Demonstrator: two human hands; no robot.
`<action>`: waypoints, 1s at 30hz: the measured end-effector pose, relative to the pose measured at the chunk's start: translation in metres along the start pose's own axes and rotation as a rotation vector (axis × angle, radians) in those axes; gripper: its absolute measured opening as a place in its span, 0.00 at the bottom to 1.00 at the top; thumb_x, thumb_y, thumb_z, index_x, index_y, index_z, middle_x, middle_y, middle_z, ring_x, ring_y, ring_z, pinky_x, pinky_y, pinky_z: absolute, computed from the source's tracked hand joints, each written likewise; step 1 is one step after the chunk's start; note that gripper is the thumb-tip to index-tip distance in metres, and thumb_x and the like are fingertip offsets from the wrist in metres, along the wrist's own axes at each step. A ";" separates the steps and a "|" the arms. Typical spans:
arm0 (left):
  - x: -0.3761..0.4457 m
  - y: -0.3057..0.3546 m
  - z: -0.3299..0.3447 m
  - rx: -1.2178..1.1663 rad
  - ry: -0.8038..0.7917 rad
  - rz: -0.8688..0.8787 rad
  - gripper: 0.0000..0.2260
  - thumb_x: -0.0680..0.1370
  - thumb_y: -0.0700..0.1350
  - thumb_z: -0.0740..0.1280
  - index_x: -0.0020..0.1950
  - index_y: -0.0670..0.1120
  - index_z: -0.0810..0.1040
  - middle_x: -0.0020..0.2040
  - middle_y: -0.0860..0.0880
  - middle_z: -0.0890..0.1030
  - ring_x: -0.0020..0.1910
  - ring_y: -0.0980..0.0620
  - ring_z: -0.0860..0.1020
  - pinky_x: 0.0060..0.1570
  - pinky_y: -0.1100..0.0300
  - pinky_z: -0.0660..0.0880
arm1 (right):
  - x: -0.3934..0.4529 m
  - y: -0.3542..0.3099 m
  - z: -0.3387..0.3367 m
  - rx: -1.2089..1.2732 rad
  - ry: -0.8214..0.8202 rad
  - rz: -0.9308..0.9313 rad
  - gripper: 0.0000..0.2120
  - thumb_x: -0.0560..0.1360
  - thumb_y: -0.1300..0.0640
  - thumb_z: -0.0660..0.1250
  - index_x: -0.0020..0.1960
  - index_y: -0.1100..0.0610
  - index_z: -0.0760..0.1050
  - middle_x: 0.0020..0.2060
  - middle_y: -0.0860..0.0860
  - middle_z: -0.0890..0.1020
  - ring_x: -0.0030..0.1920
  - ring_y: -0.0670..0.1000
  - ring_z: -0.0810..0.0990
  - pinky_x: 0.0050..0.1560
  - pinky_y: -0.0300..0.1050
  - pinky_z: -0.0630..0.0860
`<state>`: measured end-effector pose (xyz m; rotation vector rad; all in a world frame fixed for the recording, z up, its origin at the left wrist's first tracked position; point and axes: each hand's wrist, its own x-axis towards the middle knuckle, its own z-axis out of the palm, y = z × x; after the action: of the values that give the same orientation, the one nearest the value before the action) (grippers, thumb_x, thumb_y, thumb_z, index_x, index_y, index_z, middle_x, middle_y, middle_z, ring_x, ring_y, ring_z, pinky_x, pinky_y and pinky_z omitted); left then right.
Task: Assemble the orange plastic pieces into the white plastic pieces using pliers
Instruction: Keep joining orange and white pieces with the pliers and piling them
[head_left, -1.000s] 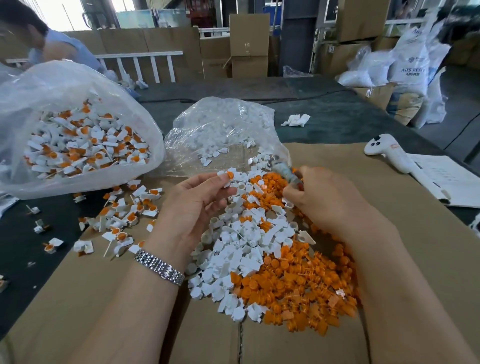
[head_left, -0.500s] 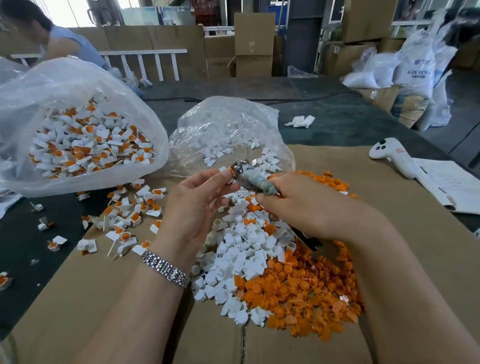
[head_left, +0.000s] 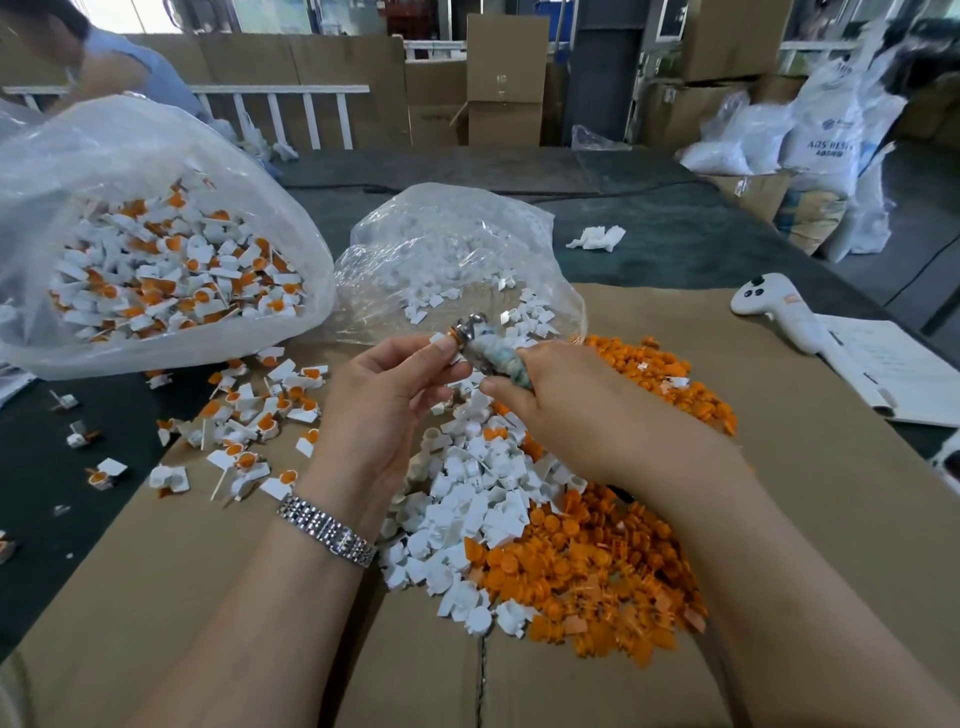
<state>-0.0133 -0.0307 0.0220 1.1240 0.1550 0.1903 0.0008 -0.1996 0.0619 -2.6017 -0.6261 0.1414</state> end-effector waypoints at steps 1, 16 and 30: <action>0.000 0.000 0.000 -0.012 0.001 0.001 0.02 0.72 0.39 0.76 0.44 0.42 0.85 0.42 0.45 0.87 0.41 0.51 0.86 0.36 0.66 0.79 | 0.001 0.001 0.001 -0.012 0.013 -0.005 0.18 0.83 0.41 0.57 0.39 0.52 0.67 0.39 0.52 0.75 0.36 0.51 0.73 0.36 0.46 0.69; -0.005 -0.002 -0.007 0.457 0.064 0.187 0.04 0.82 0.41 0.70 0.53 0.44 0.84 0.41 0.49 0.86 0.41 0.54 0.85 0.39 0.65 0.81 | -0.010 0.044 -0.011 -0.295 0.144 0.197 0.24 0.79 0.32 0.56 0.57 0.52 0.71 0.47 0.48 0.74 0.46 0.50 0.73 0.42 0.47 0.68; 0.004 0.000 -0.044 0.959 0.383 0.310 0.05 0.79 0.42 0.71 0.47 0.53 0.80 0.45 0.52 0.83 0.43 0.50 0.82 0.38 0.56 0.76 | -0.018 0.085 0.008 -0.408 0.191 0.423 0.33 0.77 0.31 0.59 0.68 0.57 0.69 0.66 0.59 0.73 0.67 0.61 0.71 0.65 0.60 0.72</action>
<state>-0.0188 0.0087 0.0035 2.0601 0.4419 0.6536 0.0175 -0.2719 0.0160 -3.0617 -0.0263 -0.1165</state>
